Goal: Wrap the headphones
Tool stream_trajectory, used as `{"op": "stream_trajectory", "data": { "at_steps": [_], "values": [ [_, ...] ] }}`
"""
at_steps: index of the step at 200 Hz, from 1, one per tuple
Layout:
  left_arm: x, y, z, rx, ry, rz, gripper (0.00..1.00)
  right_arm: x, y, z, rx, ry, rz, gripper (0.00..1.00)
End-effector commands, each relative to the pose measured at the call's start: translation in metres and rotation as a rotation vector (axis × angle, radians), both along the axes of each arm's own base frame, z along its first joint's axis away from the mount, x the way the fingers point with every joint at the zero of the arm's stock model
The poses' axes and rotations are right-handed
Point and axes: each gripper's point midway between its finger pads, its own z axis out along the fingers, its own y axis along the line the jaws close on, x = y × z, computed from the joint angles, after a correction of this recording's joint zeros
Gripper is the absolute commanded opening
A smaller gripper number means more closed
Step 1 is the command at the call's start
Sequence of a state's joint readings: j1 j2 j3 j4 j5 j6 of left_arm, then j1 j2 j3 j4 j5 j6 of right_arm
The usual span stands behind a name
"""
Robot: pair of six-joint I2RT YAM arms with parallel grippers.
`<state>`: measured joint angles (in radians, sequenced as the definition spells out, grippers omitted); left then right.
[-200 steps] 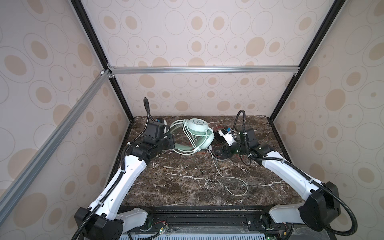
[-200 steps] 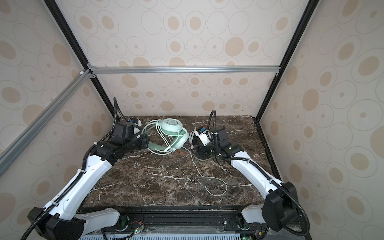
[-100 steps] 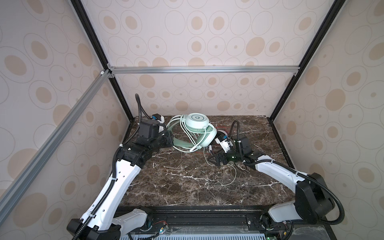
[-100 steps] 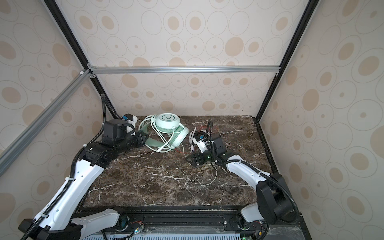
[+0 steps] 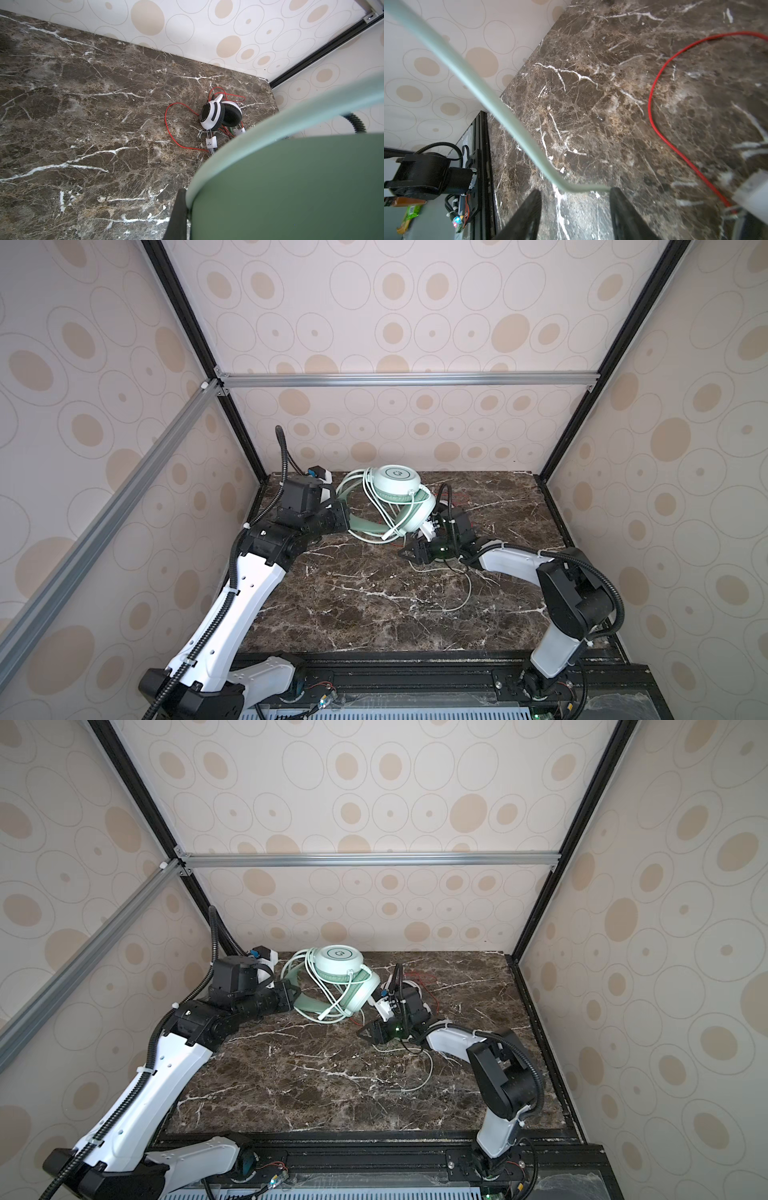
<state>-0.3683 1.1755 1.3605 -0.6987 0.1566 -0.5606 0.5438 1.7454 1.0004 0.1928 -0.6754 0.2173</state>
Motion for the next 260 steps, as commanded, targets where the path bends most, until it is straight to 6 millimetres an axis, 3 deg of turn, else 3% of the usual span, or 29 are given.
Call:
{"op": "stream_trajectory", "data": {
  "at_steps": [1, 36, 111, 133, 159, 193, 230, 260],
  "values": [
    [0.004, -0.006, 0.044, -0.08, -0.102, -0.009, 0.0, 0.011, 0.013, 0.008, 0.009, -0.064, -0.002, 0.48],
    [0.005, -0.006, 0.044, -0.082, -0.101, -0.006, 0.0, 0.013, 0.016, -0.003, -0.042, -0.1, -0.004, 0.35],
    [0.004, -0.009, 0.05, -0.105, -0.103, -0.012, 0.0, 0.012, 0.013, -0.02, -0.126, -0.2, -0.014, 0.36],
    [0.005, -0.007, 0.048, -0.097, -0.101, -0.004, 0.0, 0.007, 0.013, -0.028, -0.134, -0.196, -0.004, 0.21],
    [0.006, -0.005, 0.047, -0.094, -0.098, 0.008, 0.0, -0.01, 0.01, -0.035, -0.144, -0.188, 0.012, 0.0],
    [0.013, 0.005, 0.044, -0.066, -0.101, 0.05, 0.0, -0.052, -0.004, -0.046, -0.225, -0.172, 0.029, 0.0],
    [0.03, 0.042, 0.037, 0.072, -0.077, 0.191, 0.0, -0.094, -0.03, -0.052, -0.34, -0.199, 0.016, 0.0],
    [0.037, 0.067, 0.032, 0.164, -0.074, 0.294, 0.0, -0.115, -0.045, -0.042, -0.456, -0.26, 0.004, 0.0]
  ]
}}
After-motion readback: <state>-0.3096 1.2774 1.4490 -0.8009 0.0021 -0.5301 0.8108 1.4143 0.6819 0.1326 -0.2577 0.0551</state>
